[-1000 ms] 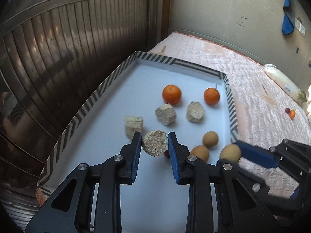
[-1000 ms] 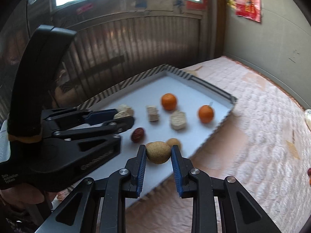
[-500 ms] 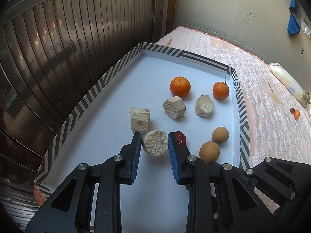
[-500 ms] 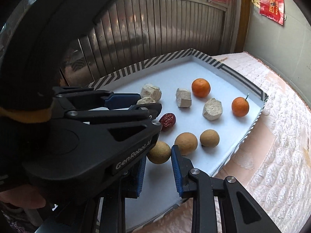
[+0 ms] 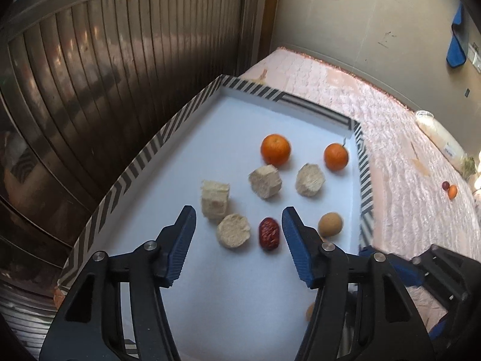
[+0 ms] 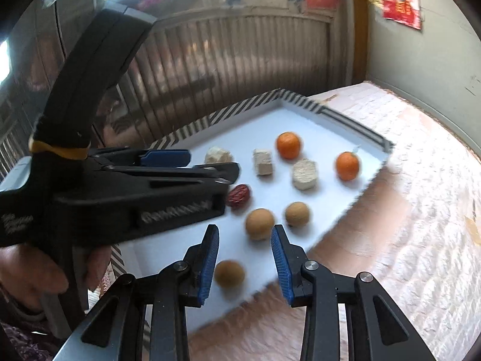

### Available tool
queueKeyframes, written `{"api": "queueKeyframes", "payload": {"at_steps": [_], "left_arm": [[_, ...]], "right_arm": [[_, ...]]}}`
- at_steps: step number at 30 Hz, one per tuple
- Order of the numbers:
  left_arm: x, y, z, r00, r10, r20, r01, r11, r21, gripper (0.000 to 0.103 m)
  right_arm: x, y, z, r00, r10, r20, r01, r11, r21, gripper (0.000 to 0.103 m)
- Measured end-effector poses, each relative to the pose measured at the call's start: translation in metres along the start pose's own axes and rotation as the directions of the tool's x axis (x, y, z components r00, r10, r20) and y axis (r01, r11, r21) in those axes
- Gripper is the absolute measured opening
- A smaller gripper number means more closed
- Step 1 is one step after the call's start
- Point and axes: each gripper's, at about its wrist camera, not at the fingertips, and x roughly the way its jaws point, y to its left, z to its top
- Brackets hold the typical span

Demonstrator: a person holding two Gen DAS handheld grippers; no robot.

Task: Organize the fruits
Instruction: 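Withdraw both open tools from the tray toward the date and orange, then grasp the red date with the left tool while the right tool grasps the orange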

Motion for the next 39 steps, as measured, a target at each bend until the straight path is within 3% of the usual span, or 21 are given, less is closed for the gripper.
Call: {"api": "queueKeyframes", "payload": {"at_steps": [7, 13, 20, 30, 39], "left_arm": [[-0.006, -0.045, 0.004, 0.999, -0.042, 0.02, 0.04, 0.997, 0.064, 0.06], [-0.004, -0.108, 0.007, 0.992, -0.126, -0.002, 0.125, 0.98, 0.153, 0.06], [0.009, -0.188, 0.011, 0.964, -0.249, -0.096, 0.265, 0.937, 0.228, 0.06], [0.036, -0.283, 0.024, 0.94, -0.296, -0.17, 0.337, 0.889, 0.312, 0.06], [0.075, -0.35, 0.04, 0.919, -0.299, -0.257, 0.374, 0.866, 0.333, 0.06]], "right_arm": [[-0.034, -0.042, -0.009, 0.996, -0.083, 0.043, 0.079, 0.993, 0.084, 0.036], [-0.071, -0.096, -0.034, 0.978, -0.205, 0.025, 0.198, 0.966, 0.166, 0.037], [-0.108, -0.182, -0.073, 0.932, -0.359, -0.056, 0.36, 0.89, 0.28, 0.04], [-0.141, -0.308, -0.105, 0.864, -0.486, -0.13, 0.494, 0.77, 0.404, 0.041], [-0.108, -0.348, -0.098, 0.88, -0.46, -0.121, 0.473, 0.818, 0.328, 0.043]]}}
